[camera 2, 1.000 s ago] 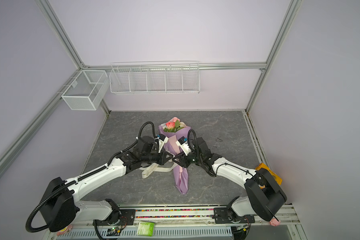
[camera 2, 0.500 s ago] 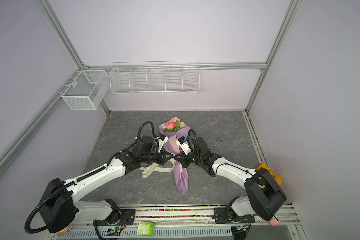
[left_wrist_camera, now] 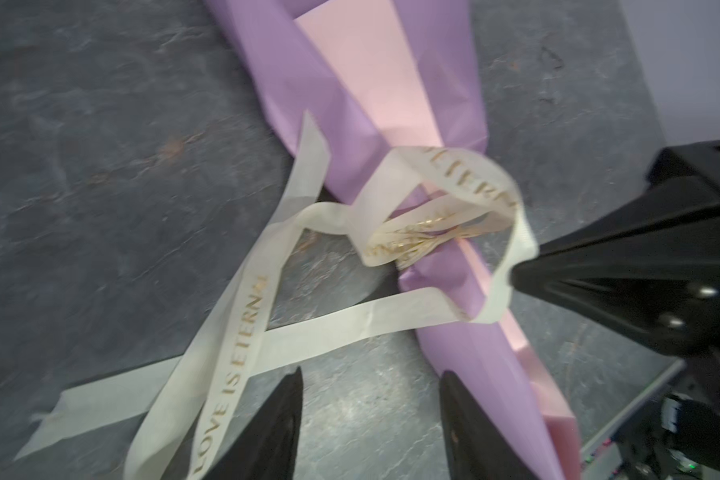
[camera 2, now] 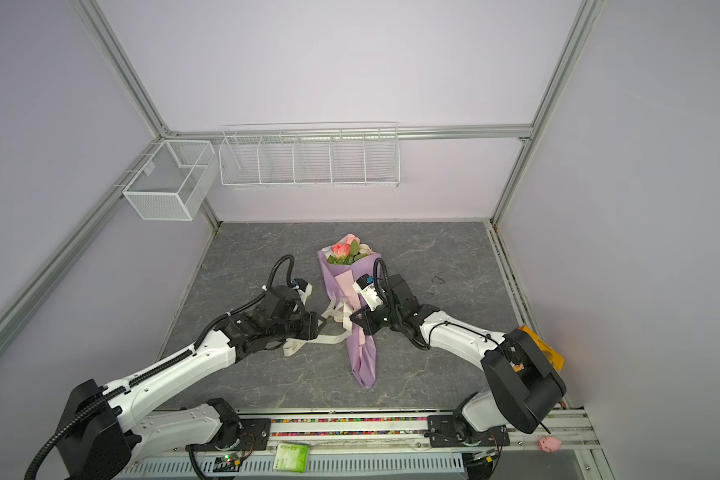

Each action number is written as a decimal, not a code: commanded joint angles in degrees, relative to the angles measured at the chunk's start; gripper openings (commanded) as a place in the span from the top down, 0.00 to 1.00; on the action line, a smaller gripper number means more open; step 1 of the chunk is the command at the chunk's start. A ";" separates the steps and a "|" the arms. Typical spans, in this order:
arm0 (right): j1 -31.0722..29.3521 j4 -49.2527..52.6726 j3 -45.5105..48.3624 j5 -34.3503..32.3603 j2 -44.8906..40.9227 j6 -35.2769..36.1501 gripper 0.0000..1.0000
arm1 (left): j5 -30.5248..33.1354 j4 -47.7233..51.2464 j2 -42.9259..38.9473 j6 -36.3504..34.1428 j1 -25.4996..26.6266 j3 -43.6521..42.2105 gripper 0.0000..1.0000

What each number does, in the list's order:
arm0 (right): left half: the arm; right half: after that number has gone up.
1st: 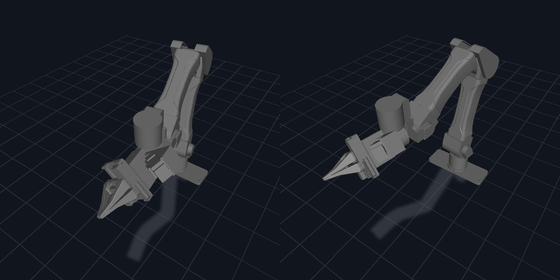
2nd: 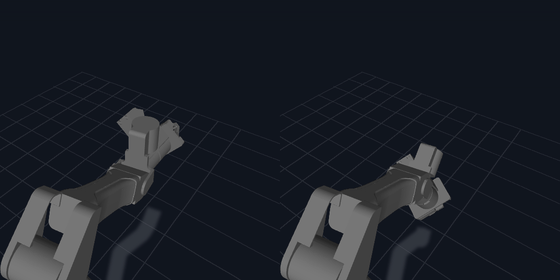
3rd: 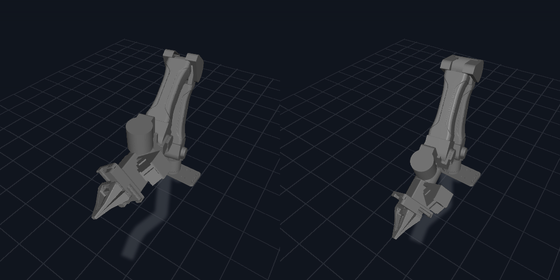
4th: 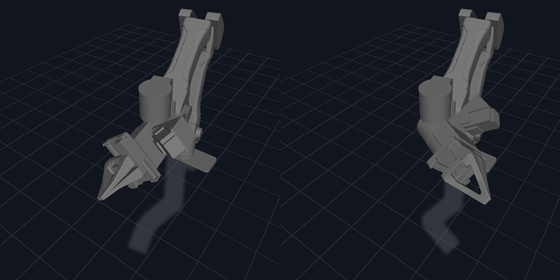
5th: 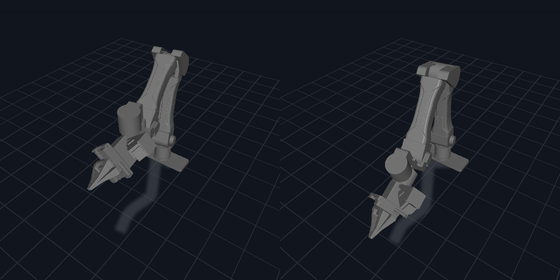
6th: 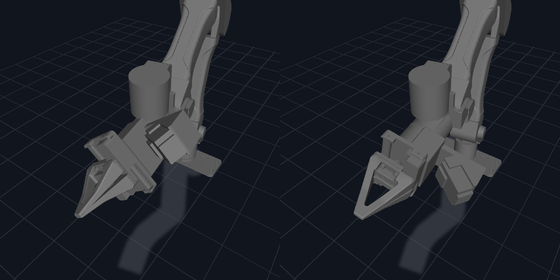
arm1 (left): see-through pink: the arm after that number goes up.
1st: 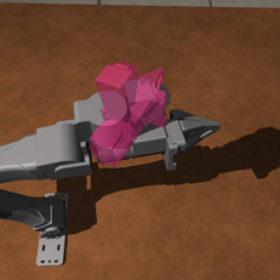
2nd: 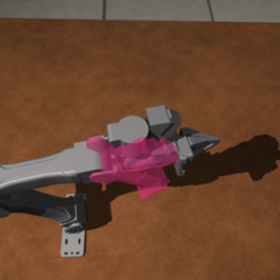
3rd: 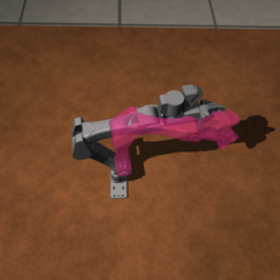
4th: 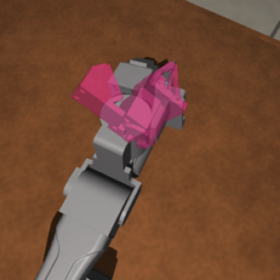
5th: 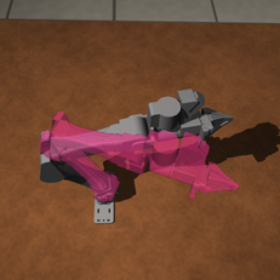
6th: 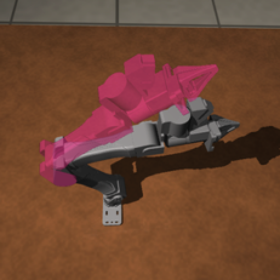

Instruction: Tie the bouquet of fake flowers

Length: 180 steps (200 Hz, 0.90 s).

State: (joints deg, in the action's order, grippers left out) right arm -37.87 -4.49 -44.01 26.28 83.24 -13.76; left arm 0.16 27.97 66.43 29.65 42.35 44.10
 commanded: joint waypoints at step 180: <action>-0.29 4.87 -3.54 -2.68 0.85 0.00 0.93 | 3.77 3.61 3.06 19.00 -14.13 -11.80 0.44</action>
State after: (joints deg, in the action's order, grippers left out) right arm -37.91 -0.58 -46.74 24.45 84.25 -14.15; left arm 4.60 33.08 68.07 47.81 28.58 32.60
